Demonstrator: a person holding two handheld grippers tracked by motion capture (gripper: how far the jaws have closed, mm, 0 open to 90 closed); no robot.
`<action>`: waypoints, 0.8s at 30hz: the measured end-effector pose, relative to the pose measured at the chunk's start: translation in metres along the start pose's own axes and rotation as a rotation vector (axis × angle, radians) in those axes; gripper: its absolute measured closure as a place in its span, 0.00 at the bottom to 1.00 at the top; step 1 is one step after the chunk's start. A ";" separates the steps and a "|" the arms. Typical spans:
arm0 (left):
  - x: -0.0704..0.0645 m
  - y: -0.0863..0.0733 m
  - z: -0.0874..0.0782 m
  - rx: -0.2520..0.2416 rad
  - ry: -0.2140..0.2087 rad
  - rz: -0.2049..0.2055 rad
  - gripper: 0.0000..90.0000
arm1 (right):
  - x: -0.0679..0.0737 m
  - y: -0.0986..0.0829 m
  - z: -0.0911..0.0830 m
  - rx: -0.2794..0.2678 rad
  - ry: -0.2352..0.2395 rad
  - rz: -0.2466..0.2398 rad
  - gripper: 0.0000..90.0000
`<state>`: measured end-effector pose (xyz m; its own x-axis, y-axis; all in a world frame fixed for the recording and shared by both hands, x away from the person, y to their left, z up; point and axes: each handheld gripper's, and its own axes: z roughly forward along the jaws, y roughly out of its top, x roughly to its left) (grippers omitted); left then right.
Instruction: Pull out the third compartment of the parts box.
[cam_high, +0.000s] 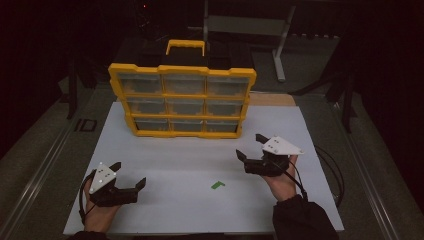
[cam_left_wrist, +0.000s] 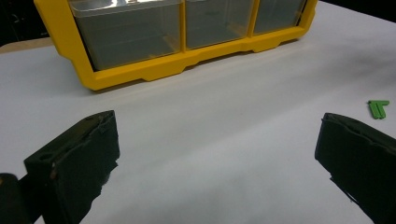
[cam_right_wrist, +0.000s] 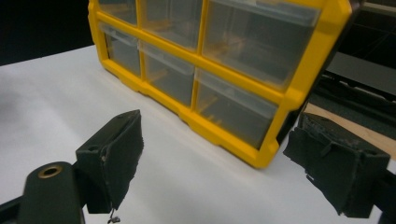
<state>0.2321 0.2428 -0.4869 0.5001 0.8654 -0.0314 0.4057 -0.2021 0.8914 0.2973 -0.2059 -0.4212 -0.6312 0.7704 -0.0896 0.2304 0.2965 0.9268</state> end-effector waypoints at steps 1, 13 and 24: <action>0.000 0.000 0.000 0.000 -0.001 0.000 0.00 | 0.001 0.003 0.002 -0.001 -0.001 0.000 0.18; 0.000 0.000 0.000 -0.003 -0.002 0.001 0.00 | 0.007 0.039 0.023 -0.028 0.009 -0.032 0.19; 0.001 0.000 0.000 -0.003 -0.007 0.003 0.00 | 0.005 0.062 0.069 -0.023 -0.003 -0.063 0.25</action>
<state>0.2322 0.2433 -0.4864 0.5068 0.8615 -0.0322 0.4020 -0.2031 0.8928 0.3594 -0.1444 -0.3895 -0.6419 0.7521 -0.1492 0.1733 0.3319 0.9273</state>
